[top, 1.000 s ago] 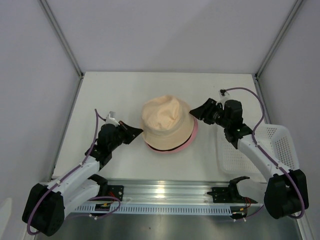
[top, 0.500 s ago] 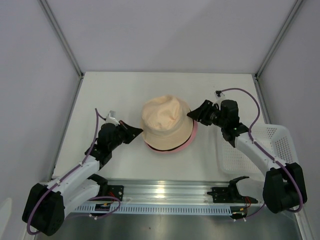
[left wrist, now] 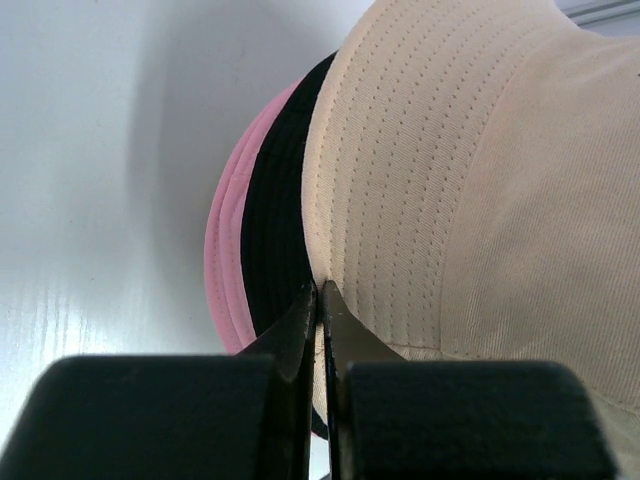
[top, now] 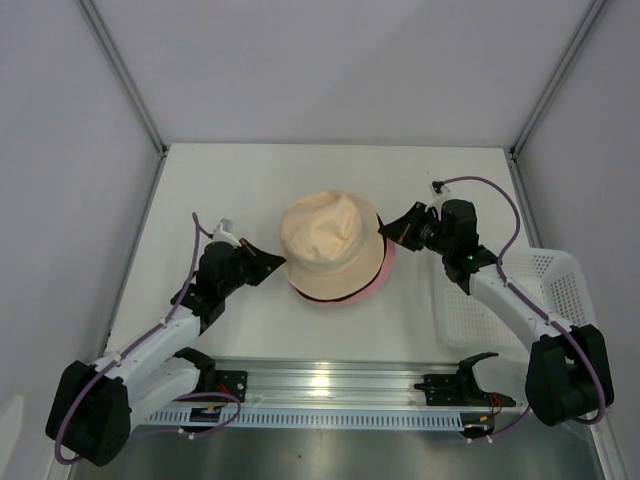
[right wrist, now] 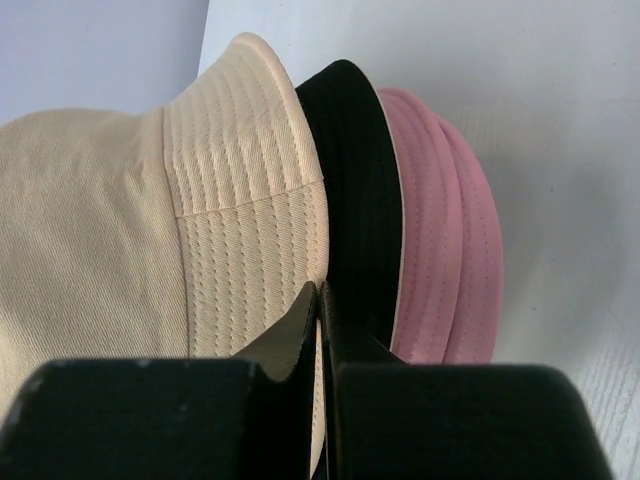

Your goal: Stack the hats

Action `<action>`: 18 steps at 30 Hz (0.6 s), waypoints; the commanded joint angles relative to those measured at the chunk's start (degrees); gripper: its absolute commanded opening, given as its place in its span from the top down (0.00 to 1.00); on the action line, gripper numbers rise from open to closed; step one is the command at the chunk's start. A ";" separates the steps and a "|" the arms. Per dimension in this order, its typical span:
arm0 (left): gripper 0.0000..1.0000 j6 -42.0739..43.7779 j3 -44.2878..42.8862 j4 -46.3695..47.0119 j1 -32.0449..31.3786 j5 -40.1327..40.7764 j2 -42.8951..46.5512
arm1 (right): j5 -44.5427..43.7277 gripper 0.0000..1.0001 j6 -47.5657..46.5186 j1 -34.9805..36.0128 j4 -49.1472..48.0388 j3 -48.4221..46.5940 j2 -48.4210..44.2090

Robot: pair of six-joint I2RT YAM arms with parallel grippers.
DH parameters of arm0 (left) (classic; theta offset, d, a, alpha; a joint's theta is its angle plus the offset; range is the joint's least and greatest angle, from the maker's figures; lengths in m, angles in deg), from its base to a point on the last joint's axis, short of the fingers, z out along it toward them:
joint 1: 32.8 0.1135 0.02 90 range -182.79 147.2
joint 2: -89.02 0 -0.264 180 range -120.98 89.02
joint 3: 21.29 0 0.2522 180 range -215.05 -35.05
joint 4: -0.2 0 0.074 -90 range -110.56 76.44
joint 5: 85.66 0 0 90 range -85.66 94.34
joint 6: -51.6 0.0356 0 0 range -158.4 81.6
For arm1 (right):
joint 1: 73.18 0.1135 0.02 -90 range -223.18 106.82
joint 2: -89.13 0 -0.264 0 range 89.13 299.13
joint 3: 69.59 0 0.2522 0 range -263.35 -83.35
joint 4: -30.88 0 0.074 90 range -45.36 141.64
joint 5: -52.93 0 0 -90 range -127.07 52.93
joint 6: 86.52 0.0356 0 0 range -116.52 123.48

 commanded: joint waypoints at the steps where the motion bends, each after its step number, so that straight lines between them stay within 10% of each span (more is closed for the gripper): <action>1: 0.99 2.18 -3.25 -3.59 -0.40 2.90 -1.54 | -2.19 1.00 -1.13 -0.07 -0.77 0.71 0.05; 18: 0.99 4.63 2.46 -4.47 -0.40 3.25 -2.87 | -12.12 1.00 -7.46 0.28 8.55 4.84 1.28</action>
